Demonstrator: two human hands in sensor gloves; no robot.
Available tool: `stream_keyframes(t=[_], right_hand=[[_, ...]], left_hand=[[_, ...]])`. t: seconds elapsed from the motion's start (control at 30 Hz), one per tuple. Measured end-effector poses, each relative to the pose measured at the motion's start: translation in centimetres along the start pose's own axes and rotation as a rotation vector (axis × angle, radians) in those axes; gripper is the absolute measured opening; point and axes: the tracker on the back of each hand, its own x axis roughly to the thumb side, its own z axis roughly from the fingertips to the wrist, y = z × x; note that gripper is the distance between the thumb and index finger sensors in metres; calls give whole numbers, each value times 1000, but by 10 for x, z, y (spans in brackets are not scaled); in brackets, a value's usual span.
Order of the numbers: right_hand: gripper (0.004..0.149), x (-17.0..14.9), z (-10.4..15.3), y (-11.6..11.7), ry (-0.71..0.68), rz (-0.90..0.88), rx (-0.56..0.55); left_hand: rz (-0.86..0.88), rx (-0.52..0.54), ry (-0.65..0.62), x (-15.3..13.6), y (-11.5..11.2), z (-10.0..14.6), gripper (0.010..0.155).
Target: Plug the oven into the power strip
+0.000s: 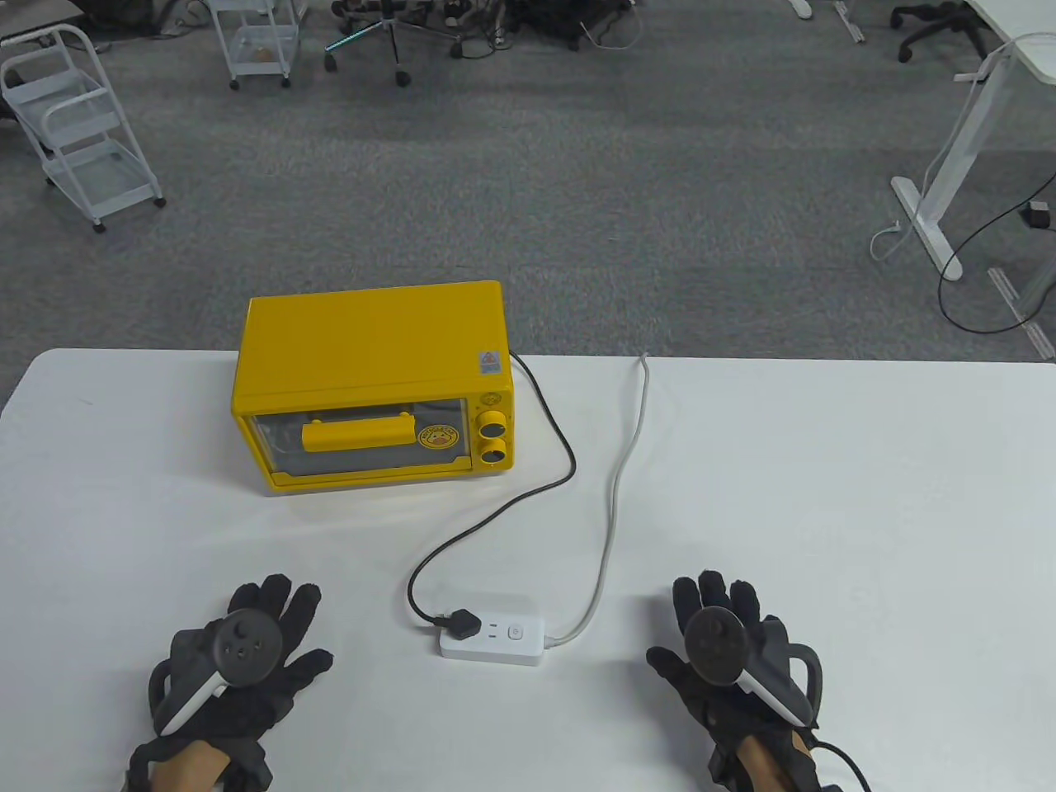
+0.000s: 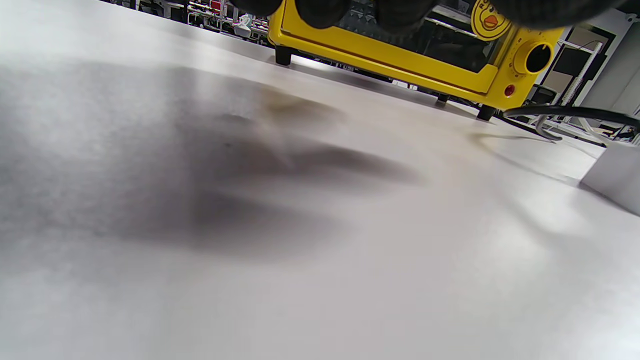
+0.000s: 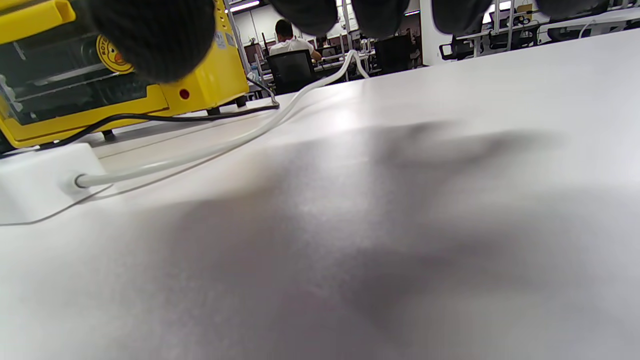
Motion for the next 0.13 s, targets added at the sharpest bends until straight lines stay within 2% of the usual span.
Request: stream_keyframes(t=[0.13], right_hand=[[86, 0, 0, 1, 0, -4, -3]], left_hand=[[-6, 2, -5, 1, 0, 1, 88]])
